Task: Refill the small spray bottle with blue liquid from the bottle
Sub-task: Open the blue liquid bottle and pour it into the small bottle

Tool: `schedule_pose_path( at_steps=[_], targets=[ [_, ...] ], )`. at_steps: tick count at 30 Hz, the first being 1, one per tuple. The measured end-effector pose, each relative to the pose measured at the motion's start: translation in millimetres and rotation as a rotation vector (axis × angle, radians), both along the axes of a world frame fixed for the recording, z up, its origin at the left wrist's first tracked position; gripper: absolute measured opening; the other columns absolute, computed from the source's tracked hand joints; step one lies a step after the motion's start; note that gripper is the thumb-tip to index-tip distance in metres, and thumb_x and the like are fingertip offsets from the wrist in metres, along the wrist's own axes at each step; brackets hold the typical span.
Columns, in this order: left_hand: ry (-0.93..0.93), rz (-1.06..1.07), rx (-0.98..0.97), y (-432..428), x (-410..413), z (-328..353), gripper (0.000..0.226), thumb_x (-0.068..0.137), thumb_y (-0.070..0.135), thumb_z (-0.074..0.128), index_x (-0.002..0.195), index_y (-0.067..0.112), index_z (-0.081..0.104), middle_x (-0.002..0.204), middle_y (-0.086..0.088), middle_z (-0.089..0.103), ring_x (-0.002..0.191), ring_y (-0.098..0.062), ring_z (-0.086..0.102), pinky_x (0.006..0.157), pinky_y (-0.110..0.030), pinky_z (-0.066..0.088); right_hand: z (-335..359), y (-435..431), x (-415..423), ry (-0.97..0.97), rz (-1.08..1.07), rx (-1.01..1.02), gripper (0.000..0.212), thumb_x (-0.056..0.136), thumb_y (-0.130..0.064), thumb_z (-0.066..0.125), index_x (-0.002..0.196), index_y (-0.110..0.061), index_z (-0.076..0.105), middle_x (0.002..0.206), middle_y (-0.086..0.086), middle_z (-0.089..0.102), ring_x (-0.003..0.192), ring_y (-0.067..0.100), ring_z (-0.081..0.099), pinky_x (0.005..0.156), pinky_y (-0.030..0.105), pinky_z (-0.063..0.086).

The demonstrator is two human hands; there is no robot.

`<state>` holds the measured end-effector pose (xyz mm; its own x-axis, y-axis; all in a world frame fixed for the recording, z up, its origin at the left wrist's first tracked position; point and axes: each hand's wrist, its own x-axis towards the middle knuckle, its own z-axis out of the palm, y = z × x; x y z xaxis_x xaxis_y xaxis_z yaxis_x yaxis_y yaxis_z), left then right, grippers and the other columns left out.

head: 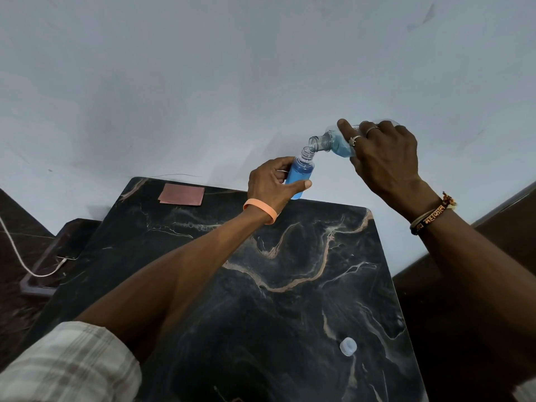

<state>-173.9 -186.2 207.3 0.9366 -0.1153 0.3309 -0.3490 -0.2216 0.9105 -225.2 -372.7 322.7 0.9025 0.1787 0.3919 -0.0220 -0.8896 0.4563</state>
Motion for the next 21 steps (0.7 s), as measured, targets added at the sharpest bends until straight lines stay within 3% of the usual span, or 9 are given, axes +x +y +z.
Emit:
schedule_pose_path(
  at_steps=[5, 10, 15, 21],
  targets=[
    [0.005, 0.001, 0.007, 0.1, 0.5, 0.4, 0.055, 0.072, 0.036, 0.082, 0.119, 0.015, 0.064, 0.116, -0.003, 0.069, 0.093, -0.006, 0.062, 0.081, -0.018, 0.051, -1.2, 0.0, 1.4, -0.013, 0.015, 0.014, 0.054, 0.099, -0.014, 0.045, 0.152, -0.020, 0.035, 0.118, 0.017, 0.062, 0.095, 0.038, 0.057, 0.075, 0.043, 0.043],
    [0.005, 0.004, 0.003, 0.5, 1.0, -0.3, 0.054, 0.071, 0.035, 0.082, 0.118, 0.015, 0.065, 0.115, -0.003, 0.070, 0.091, -0.005, 0.062, 0.074, -0.006, 0.046, -6.7, -0.9, 1.4, -0.029, 0.031, 0.052, 0.054, 0.096, -0.015, 0.050, 0.150, -0.019, 0.041, 0.116, 0.017, 0.065, 0.091, 0.038, 0.059, 0.072, 0.042, 0.044],
    [0.011, 0.013, -0.007, 1.0, 0.3, -2.0, 0.052, 0.070, 0.034, 0.083, 0.116, 0.016, 0.066, 0.112, -0.002, 0.071, 0.087, -0.005, 0.063, 0.071, -0.003, 0.046, -14.1, -2.1, 1.6, -0.063, 0.071, 0.097, 0.055, 0.090, -0.013, 0.059, 0.144, -0.016, 0.049, 0.107, 0.018, 0.068, 0.083, 0.039, 0.060, 0.065, 0.038, 0.042],
    [0.025, 0.004, -0.006, 1.4, -1.0, -4.7, 0.052, 0.069, 0.032, 0.085, 0.114, 0.015, 0.067, 0.109, -0.001, 0.071, 0.083, -0.002, 0.062, 0.069, 0.000, 0.045, -29.7, -7.4, 6.1, -0.050, 0.038, 0.206, 0.057, 0.091, -0.022, 0.059, 0.146, -0.025, 0.047, 0.109, 0.011, 0.069, 0.089, 0.036, 0.061, 0.064, 0.036, 0.042]
  ],
)
